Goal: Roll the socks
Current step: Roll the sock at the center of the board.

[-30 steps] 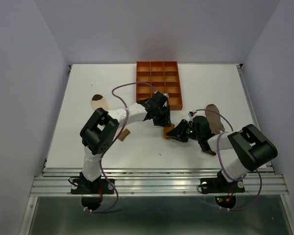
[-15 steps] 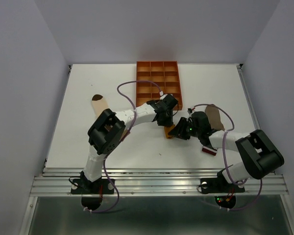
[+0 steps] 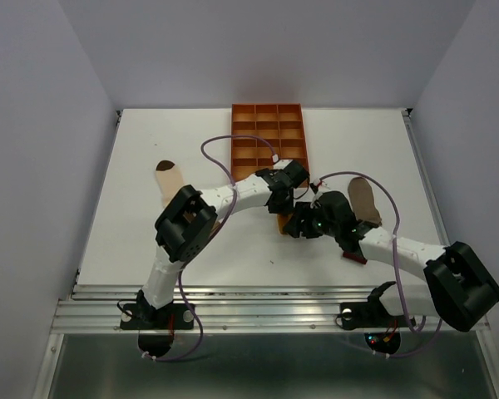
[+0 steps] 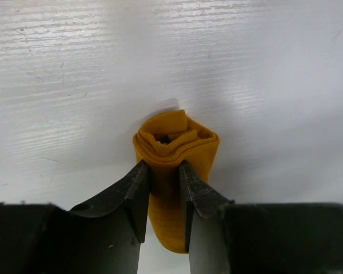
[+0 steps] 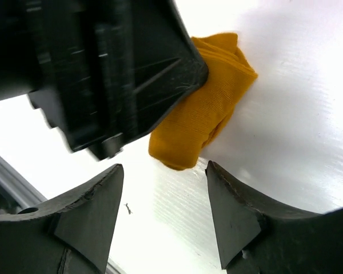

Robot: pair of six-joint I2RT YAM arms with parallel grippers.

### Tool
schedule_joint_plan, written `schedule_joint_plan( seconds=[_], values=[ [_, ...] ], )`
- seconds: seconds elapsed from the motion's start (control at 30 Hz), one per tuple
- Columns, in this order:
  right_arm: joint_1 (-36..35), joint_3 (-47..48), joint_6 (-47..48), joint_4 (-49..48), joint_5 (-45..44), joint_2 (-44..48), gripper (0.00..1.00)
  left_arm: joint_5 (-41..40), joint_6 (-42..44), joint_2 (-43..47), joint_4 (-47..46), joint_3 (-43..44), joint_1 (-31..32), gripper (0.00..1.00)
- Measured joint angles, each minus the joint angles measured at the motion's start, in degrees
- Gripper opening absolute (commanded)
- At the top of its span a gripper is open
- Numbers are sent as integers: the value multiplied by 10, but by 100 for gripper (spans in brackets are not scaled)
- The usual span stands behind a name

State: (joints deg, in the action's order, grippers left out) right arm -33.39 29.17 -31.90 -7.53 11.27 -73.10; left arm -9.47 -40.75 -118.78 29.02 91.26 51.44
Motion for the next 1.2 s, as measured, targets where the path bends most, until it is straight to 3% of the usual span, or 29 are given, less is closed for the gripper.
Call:
schedule_joint_plan(
  seconds=[0.37,0.73,0.97,1.2],
  values=[
    [-120,-4,49,12,-198,66,66,-14,-27,-10,56,27,2,24],
    [-235,42,64,42,-439,-19,67,-14,-49,-12,94,34,4,24],
    [-253,54,63,45,-506,-41,67,-10,-57,-12,105,35,2,24],
    [-262,50,55,48,-518,-35,67,-7,-58,-12,116,35,4,24]
  ],
)
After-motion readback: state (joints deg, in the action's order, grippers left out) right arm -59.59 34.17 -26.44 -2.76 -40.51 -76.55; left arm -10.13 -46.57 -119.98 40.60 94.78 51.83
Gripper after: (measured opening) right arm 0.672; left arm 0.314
